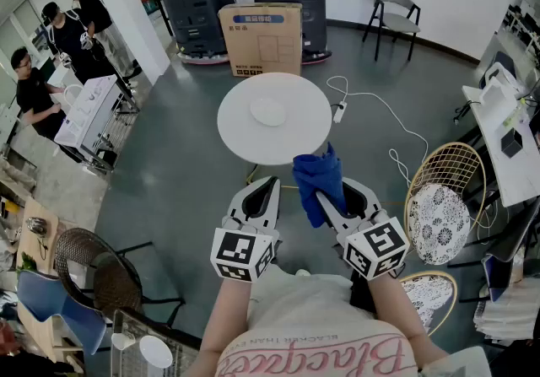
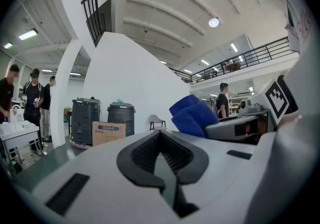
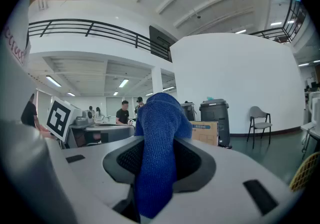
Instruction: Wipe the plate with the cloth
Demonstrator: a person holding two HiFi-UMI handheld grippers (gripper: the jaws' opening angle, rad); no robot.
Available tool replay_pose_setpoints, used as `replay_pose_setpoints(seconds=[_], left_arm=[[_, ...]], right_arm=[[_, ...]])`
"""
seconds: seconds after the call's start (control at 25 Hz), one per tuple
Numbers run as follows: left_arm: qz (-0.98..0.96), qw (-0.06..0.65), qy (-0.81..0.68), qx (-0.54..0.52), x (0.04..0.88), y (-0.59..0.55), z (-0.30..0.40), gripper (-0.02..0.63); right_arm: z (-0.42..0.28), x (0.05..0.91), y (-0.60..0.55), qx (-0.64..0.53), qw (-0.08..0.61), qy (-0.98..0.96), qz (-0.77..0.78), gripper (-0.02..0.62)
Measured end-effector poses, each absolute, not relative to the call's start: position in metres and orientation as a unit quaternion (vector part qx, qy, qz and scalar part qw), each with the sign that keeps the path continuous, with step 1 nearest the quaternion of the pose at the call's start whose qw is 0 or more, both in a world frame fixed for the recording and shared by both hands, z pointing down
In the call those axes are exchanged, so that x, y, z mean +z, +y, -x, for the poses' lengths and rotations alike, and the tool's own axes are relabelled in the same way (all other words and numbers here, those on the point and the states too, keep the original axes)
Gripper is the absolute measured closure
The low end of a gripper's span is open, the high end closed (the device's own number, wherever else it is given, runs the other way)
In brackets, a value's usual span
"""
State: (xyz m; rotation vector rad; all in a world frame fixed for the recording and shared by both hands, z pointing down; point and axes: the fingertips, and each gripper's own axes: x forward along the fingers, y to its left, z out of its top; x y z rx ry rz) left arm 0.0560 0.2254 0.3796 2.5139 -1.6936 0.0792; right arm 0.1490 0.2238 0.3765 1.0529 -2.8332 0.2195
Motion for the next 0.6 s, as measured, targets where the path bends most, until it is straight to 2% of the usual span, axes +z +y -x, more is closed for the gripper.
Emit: replay_pose_setpoints(seconds=[0.6], left_arm=[[-0.824,0.056,-0.563,0.031,0.38,0.227,-0.063,0.598]], right_arm=[[-0.164,0.38,0.218,0.087,0.049,-0.929,-0.355,0.448]])
